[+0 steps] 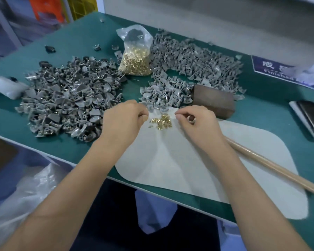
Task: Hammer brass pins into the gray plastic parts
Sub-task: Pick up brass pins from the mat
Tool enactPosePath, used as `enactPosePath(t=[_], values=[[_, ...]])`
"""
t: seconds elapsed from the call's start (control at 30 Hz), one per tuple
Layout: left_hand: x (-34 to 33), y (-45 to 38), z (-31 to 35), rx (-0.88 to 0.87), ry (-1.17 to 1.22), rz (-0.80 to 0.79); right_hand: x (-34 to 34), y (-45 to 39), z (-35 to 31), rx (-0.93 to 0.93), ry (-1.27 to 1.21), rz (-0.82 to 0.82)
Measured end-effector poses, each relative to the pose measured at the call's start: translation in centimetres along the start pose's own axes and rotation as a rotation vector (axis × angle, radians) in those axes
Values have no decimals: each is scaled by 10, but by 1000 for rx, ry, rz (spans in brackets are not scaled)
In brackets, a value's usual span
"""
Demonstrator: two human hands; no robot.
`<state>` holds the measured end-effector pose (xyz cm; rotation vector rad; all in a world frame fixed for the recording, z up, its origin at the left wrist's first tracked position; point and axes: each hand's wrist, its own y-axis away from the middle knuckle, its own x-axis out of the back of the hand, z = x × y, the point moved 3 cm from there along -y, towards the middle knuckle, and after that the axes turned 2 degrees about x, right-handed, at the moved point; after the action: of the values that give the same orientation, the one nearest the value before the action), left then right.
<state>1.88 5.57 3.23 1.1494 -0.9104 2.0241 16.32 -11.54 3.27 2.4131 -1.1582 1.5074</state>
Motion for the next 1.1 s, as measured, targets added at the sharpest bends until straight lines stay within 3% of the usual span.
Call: enactPosePath(t=[0.2, 0.33, 0.5, 0.73, 0.83, 0.9, 0.97, 1.1], values=[[-5, 4, 11, -28, 40, -61, 4, 5, 0, 25, -49, 54], [-5, 14, 36, -56, 537, 6, 10, 11, -12, 106, -205, 131], [-17, 7, 56, 125, 1124, -146, 11, 16, -24, 94, -471, 121], [-35, 1, 54, 358, 1453, -311, 13, 14, -16, -1, -518, 152], [-29, -4, 45, 284, 1225, -242, 16, 15, -12, 22, -469, 178], [-19, -12, 30, 104, 719, -65, 19, 13, -7, 7, -438, 234], [-9, -23, 24, -77, 263, -3, 22, 13, -1, -35, -403, 296], [-7, -39, 25, -262, 127, -163, 28, 13, 7, -100, -370, 365]])
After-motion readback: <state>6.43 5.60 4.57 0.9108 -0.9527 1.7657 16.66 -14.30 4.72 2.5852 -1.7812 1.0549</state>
